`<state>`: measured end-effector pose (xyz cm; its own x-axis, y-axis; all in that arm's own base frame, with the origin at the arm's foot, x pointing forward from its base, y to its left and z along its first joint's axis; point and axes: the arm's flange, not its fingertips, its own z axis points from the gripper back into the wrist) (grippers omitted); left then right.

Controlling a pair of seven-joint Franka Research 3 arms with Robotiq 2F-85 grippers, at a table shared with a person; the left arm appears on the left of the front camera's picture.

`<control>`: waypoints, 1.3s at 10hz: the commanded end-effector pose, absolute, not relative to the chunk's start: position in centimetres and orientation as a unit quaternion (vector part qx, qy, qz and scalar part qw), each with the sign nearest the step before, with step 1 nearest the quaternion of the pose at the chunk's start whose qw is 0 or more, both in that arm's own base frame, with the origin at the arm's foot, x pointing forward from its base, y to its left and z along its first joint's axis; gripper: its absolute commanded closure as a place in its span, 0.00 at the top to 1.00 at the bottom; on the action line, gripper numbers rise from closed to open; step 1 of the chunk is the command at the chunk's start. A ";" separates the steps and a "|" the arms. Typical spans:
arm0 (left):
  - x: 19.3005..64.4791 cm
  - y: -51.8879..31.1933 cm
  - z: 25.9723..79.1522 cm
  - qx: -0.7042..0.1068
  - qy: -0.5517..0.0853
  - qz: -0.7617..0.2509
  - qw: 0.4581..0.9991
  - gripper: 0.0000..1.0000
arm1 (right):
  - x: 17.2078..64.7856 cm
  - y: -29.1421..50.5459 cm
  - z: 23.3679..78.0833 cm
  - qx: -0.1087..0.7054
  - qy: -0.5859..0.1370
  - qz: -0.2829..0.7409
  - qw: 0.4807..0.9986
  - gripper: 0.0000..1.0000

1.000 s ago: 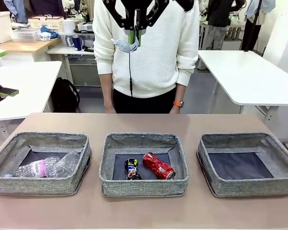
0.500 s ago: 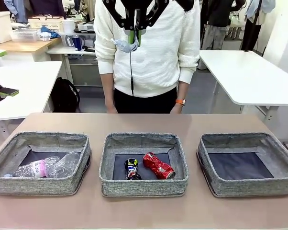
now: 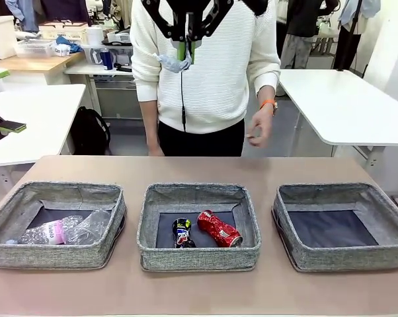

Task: Sort the waste into the appropriate baskets.
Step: Place the picked waste into the Fabric basket indicated by the person.

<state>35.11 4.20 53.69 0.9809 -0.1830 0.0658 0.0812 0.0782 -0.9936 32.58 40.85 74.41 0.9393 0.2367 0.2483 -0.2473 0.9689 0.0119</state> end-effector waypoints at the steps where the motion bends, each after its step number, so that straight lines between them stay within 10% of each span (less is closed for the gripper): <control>1: 34.9 4.4 53.6 -0.671 0.036 -0.102 0.734 1.00 | 32.5 40.8 74.3 0.022 -0.127 0.119 0.985 0.09; 13: 34.9 4.4 53.6 -0.671 0.036 -0.102 0.734 1.00 | 31.6 35.6 70.8 -0.057 -0.116 0.141 0.982 0.09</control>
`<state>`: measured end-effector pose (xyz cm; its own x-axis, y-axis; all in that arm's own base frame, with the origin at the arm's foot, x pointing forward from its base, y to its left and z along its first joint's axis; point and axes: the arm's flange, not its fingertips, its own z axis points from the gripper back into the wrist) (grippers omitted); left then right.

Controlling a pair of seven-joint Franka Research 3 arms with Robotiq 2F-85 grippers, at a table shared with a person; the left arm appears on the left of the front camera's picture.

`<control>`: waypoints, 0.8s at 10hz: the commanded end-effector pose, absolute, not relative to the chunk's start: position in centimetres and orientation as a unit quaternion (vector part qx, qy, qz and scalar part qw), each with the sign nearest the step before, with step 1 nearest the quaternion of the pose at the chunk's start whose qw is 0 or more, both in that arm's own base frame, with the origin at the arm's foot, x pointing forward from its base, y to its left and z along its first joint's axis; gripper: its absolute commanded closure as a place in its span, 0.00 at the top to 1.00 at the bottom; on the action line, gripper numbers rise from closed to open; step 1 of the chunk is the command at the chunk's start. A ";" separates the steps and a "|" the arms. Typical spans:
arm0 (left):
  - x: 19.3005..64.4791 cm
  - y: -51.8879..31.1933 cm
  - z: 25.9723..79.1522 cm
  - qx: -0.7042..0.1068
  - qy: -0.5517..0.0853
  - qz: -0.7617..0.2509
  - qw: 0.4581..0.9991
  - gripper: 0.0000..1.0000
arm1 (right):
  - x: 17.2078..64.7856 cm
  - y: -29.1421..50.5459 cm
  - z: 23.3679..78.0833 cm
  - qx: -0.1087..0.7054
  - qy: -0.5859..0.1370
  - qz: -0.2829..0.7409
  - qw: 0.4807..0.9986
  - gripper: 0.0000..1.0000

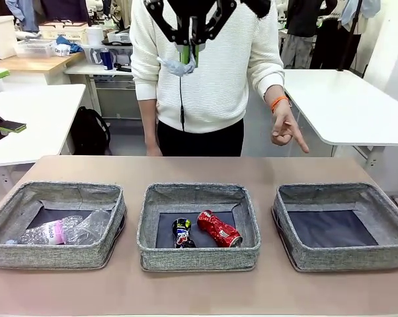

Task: Sort the waste into the appropriate baskets.
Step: Place the picked waste into the Fabric basket indicated by the person.

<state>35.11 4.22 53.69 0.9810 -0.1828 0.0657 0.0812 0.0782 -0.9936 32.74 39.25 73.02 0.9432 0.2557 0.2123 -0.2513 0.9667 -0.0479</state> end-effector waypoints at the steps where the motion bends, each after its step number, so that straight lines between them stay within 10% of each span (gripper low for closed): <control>1: 34.9 4.4 53.6 -0.671 0.036 -0.102 0.734 1.00 | 31.3 32.4 69.1 -0.061 -0.104 0.120 0.985 0.09; 8: 34.9 4.4 53.6 -0.671 0.036 -0.102 0.734 1.00 | 30.7 15.6 51.8 -0.109 -0.096 0.128 0.981 0.09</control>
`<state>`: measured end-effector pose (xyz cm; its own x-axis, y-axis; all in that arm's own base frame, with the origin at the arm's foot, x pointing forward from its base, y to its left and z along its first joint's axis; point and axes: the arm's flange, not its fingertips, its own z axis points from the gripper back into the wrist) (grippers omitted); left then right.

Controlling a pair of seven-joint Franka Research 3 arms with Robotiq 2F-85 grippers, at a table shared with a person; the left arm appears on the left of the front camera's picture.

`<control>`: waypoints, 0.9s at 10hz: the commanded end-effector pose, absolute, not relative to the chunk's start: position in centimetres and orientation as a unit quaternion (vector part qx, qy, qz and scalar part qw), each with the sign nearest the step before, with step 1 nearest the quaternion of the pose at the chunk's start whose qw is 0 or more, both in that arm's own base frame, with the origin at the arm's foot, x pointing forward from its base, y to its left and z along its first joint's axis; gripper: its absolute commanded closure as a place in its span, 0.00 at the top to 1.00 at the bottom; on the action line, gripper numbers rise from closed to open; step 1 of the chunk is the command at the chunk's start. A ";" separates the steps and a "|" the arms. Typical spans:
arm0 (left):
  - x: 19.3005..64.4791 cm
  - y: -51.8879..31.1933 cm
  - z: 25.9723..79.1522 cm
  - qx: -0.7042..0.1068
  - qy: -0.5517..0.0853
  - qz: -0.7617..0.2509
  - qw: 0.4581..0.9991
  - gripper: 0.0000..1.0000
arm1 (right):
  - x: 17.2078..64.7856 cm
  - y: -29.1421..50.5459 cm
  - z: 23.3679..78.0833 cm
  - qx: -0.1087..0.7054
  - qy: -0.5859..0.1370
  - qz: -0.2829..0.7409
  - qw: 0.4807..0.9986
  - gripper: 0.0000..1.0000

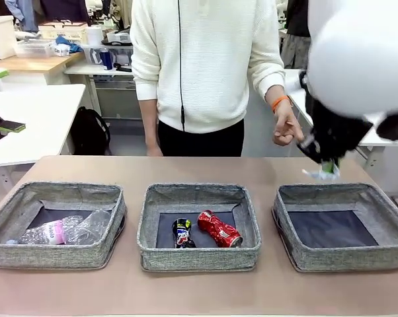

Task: Sort the waste into the appropriate baskets.
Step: Place the picked waste into the Fabric basket indicated by the person.

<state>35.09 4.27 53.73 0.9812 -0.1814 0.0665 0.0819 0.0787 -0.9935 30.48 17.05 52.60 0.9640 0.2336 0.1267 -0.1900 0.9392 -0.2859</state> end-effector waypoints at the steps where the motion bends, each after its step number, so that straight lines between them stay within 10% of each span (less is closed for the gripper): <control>1: 34.9 4.4 53.6 -0.671 0.036 -0.102 0.734 1.00 | 31.1 14.7 49.6 -0.114 -0.083 0.116 0.983 0.09; 9: 34.9 4.4 53.6 -0.671 0.036 -0.102 0.734 1.00 | 32.2 12.4 42.5 -0.094 -0.073 0.026 0.993 0.09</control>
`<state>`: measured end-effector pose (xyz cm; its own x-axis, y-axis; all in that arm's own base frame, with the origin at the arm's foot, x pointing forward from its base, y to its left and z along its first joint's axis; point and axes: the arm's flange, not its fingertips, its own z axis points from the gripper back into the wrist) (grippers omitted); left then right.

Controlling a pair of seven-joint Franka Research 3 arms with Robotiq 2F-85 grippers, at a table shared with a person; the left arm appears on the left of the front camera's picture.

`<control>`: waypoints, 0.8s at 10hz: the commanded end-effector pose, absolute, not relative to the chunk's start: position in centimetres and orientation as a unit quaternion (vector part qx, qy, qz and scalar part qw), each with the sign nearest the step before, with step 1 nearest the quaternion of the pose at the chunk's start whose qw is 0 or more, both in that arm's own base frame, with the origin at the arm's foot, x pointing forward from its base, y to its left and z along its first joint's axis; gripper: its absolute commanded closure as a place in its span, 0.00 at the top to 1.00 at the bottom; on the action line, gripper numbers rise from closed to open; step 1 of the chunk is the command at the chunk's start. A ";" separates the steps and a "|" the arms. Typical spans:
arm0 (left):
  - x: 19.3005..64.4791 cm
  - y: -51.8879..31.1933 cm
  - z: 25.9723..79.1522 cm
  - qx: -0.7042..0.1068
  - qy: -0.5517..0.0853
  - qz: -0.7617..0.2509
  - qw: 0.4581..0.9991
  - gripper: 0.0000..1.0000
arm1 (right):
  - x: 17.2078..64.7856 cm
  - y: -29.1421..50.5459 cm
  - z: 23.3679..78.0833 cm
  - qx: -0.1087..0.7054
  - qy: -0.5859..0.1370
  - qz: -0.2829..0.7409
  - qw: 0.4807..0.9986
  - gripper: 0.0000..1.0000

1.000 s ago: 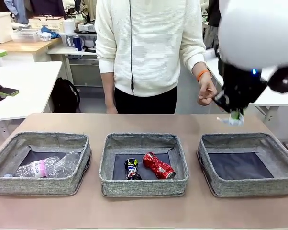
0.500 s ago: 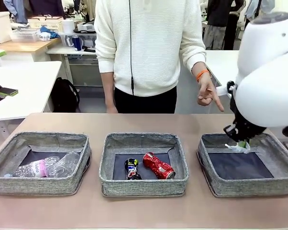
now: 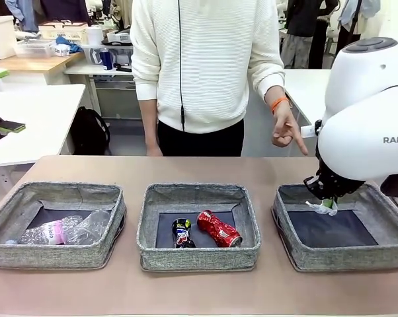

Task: Sort the waste into the appropriate baskets.
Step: Place the picked waste into the Fabric basket indicated by the person.

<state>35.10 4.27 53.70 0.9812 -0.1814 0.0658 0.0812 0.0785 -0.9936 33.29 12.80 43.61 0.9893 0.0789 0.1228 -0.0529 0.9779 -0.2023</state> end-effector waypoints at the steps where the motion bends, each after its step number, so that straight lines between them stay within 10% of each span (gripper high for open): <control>1: 34.9 4.4 53.6 -0.671 0.036 -0.102 0.734 1.00 | 32.2 12.5 42.6 -0.096 -0.072 0.026 0.992 0.09; 2: 34.9 4.4 53.6 -0.671 0.036 -0.102 0.734 1.00 | 32.2 12.5 42.6 -0.095 -0.072 0.026 0.993 0.09; 3: 34.9 4.4 53.6 -0.671 0.036 -0.102 0.734 1.00 | 32.2 12.5 42.6 -0.098 -0.076 0.032 0.992 0.52; 4: 34.9 4.4 53.6 -0.671 0.036 -0.102 0.734 1.00 | 32.1 12.6 42.7 -0.096 -0.082 0.032 0.991 0.64; 5: 34.9 4.4 53.6 -0.671 0.036 -0.102 0.734 1.00 | 32.1 12.6 42.8 -0.098 -0.083 0.031 0.991 1.00; 8: 34.9 4.4 53.6 -0.671 0.036 -0.102 0.734 1.00 | 32.0 12.6 43.0 -0.090 -0.092 0.028 0.991 0.87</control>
